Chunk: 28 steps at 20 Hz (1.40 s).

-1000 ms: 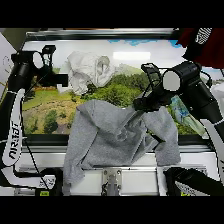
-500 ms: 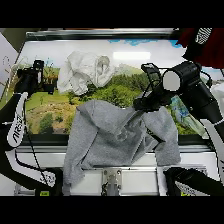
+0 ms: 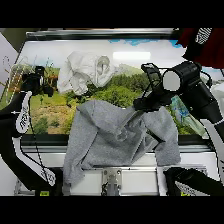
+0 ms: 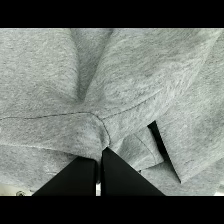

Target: Fold the clothes and pants, and hang the long-sleeved shirts on hangers.

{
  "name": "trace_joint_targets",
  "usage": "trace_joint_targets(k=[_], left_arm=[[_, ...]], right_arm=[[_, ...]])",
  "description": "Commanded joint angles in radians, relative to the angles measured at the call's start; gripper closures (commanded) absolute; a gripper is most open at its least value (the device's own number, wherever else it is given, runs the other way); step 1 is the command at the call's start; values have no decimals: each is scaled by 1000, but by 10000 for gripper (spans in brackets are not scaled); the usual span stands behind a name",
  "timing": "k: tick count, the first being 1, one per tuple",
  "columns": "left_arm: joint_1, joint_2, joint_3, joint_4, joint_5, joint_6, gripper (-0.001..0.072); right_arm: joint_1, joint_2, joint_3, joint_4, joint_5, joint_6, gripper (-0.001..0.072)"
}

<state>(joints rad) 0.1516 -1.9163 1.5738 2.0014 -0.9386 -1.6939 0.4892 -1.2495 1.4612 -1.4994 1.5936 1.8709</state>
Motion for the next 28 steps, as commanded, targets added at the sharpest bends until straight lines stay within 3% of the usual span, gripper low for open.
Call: trace_joint_targets(k=[1, 3, 4, 5, 6, 9, 10, 11, 19, 28], left_arm=[[2, -30, 11, -3, 0, 2, 13], [2, -29, 11, -3, -2, 2, 14], [2, -29, 11, -3, -4, 2, 113], [2, -29, 11, -3, -6, 2, 293], [2, -29, 11, -3, -11, 2, 341], [2, -29, 11, -3, -24, 2, 344], [2, -29, 11, -3, -31, 5, 555], [2, -29, 11, -3, -30, 11, 693], [2, 8, 12, -2, -49, 13, 694], [-84, 334, 11, -8, -109, 65, 694]], right_arm=[[0, 0, 0, 0, 0, 0, 694], [0, 0, 0, 0, 0, 0, 694], [0, 0, 0, 0, 0, 0, 694], [0, 0, 0, 0, 0, 0, 694], [0, 0, 0, 0, 0, 0, 694], [0, 0, 0, 0, 0, 0, 694], [0, 0, 0, 0, 0, 0, 694], [0, 0, 0, 0, 0, 0, 694], [0, 0, 0, 0, 0, 0, 694], [0, 0, 0, 0, 0, 0, 694]])
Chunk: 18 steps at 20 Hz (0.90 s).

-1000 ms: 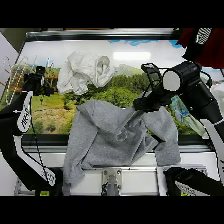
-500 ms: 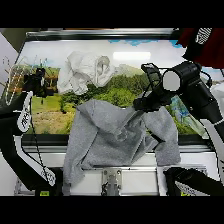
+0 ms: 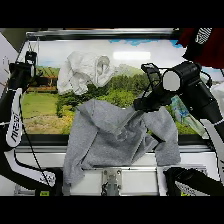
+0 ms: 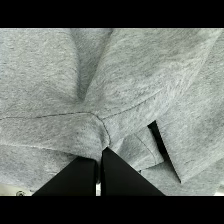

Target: Fold the clothes and pants, and hang the long-sleeved shirts on hangers.

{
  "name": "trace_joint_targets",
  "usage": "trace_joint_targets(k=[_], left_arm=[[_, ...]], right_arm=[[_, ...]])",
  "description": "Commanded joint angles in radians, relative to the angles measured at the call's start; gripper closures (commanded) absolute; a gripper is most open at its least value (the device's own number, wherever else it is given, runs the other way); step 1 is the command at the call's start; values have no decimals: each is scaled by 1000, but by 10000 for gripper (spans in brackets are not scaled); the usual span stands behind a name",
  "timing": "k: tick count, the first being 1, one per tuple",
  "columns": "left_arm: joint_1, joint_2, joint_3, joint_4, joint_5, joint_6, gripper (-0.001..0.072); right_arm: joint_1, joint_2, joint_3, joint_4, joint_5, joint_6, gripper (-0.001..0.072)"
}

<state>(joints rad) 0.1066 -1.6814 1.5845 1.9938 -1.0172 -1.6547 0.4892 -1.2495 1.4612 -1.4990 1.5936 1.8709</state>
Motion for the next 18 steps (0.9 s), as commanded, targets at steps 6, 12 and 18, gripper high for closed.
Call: trace_joint_targets(k=[6, 12, 18], left_arm=[[-141, 303, 0, -377, -142, 483, 694], [-115, 390, 1, -804, -658, 937, 694], [-112, 448, -94, -811, -681, 941, 698]], right_arm=[[0, 0, 0, 0, 0, 0, 694], [0, 0, 0, 0, 0, 0, 694], [0, 0, 0, 0, 0, 0, 694]])
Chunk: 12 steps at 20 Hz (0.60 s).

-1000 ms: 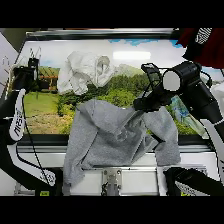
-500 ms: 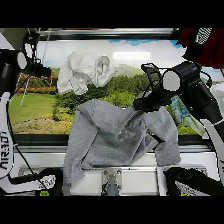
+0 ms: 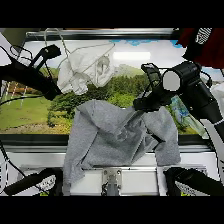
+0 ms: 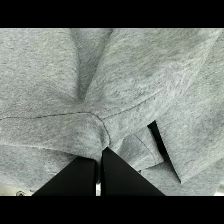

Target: Fold the clothes and pants, and hang the long-sleeved shirts on hangers.

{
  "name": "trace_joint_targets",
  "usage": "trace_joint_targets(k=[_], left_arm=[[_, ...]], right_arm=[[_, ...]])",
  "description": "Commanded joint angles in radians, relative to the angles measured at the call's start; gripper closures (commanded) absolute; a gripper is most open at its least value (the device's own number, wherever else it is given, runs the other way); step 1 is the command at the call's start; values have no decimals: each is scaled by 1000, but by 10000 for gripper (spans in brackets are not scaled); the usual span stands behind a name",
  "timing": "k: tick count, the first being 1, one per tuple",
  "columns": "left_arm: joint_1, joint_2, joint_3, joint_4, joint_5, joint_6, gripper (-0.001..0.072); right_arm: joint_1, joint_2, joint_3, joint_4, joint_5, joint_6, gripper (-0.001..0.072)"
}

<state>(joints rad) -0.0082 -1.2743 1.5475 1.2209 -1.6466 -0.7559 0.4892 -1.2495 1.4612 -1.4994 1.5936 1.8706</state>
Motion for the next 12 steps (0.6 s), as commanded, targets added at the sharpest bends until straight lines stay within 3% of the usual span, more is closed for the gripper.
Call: trace_joint_targets(k=[1, 5, 12], left_arm=[[7, 73, -106, -39, -55, 60, 698], [12, 245, -315, -39, -82, 121, 698], [12, 533, -603, -46, -156, 121, 697]], right_arm=[[0, -1, 0, 0, 0, 0, 694], [0, -1, 0, 0, 0, 0, 694], [0, -1, 0, 0, 0, 0, 694]])
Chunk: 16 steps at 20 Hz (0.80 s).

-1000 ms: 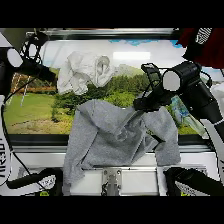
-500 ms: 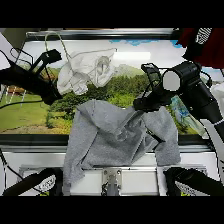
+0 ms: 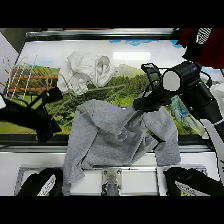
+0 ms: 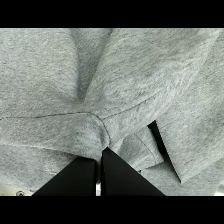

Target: Fold the clothes and pants, and hang the long-sleeved shirts on hangers.

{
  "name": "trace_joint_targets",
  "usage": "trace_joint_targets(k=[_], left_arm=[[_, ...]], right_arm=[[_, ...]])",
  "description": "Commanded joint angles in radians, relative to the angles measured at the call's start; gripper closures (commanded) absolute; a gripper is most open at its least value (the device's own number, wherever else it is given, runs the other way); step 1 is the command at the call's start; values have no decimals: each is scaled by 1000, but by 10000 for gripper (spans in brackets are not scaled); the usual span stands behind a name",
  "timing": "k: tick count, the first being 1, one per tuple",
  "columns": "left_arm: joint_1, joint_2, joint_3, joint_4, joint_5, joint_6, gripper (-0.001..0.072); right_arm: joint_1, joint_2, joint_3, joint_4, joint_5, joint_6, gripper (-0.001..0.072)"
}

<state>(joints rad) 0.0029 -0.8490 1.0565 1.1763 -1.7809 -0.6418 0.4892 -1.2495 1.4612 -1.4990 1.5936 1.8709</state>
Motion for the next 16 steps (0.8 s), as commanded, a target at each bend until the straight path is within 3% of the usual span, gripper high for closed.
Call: trace_joint_targets(k=[1, 10, 16], left_arm=[[1, 140, -148, -2, -21, 7, 697], [-9, 233, -299, -130, 16, 7, 697], [-169, 233, -299, -107, 60, -3, 697]], right_arm=[[0, -1, 0, 0, 0, 0, 694], [0, -1, 0, 0, 0, 0, 694], [0, -1, 0, 0, 0, 0, 694]])
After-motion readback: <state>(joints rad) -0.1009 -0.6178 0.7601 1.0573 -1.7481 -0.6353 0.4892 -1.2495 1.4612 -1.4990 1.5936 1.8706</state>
